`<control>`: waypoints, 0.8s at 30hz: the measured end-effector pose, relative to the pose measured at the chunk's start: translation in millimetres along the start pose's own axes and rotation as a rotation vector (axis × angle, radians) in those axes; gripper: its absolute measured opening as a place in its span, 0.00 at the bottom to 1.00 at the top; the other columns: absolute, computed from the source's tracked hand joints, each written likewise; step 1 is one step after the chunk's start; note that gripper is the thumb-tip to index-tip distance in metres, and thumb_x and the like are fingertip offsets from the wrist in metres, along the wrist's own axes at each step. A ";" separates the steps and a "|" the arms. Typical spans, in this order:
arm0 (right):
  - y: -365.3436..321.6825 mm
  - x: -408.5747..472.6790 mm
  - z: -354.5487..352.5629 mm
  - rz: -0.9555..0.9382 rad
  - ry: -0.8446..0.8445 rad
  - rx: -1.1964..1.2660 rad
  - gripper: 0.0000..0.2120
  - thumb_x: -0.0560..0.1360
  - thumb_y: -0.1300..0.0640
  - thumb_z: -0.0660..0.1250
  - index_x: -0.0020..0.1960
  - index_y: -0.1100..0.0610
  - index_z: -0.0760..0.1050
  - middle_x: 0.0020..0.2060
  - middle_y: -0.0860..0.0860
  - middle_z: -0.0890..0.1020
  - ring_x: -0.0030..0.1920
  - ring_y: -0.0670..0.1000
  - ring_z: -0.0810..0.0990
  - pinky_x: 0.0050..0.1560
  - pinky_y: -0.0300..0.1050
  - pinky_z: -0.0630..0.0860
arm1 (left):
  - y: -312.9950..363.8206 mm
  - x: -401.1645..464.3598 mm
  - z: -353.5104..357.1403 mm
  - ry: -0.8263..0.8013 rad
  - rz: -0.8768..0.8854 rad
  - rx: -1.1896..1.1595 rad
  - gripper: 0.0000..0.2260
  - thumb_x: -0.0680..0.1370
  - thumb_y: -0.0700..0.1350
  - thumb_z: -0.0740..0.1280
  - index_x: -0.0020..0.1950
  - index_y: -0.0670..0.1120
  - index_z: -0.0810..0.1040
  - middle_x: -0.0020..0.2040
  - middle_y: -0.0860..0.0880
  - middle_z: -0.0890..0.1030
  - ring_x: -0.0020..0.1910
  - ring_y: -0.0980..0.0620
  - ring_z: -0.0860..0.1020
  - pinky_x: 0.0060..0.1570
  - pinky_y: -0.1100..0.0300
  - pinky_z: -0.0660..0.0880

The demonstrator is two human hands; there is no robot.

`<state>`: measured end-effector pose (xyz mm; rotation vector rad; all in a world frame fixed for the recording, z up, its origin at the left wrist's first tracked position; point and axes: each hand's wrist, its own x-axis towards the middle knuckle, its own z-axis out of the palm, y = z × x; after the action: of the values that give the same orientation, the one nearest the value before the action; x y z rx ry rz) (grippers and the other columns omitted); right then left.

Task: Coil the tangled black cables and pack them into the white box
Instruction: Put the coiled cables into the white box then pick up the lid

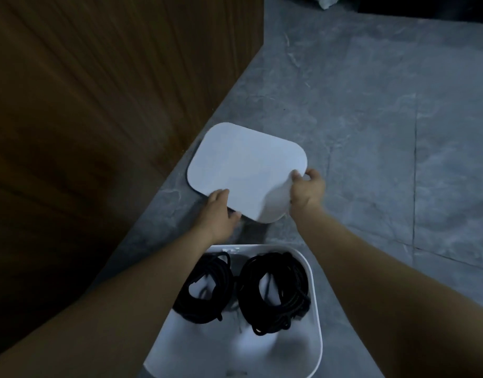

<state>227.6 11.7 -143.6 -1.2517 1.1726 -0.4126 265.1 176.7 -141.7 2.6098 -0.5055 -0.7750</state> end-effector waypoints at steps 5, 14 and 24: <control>-19.5 -12.2 -39.4 -0.061 0.092 0.113 0.07 0.79 0.63 0.58 0.51 0.61 0.75 0.39 0.54 0.73 0.39 0.52 0.69 0.45 0.43 0.65 | 4.6 -27.7 -25.6 0.405 0.016 -0.045 0.25 0.80 0.50 0.60 0.75 0.44 0.58 0.74 0.43 0.58 0.69 0.42 0.64 0.66 0.49 0.66; -16.1 -85.5 -100.0 0.005 0.007 -0.133 0.15 0.78 0.61 0.62 0.59 0.71 0.73 0.40 0.57 0.74 0.40 0.53 0.71 0.39 0.44 0.66 | 4.5 -88.4 -51.2 0.361 -0.144 -0.307 0.22 0.82 0.49 0.58 0.72 0.38 0.64 0.70 0.39 0.69 0.67 0.39 0.69 0.57 0.52 0.69; 44.3 -142.7 -111.9 0.000 0.016 -0.430 0.10 0.72 0.69 0.63 0.51 0.67 0.79 0.49 0.64 0.82 0.42 0.53 0.74 0.44 0.44 0.69 | -47.3 -144.7 3.7 0.316 -0.470 -0.468 0.20 0.77 0.43 0.64 0.68 0.37 0.69 0.67 0.38 0.71 0.60 0.37 0.75 0.58 0.49 0.73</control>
<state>59.5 82.3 -103.6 -1.6181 1.3184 -0.1724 160.5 279.7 -101.3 2.3470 0.3543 -0.5110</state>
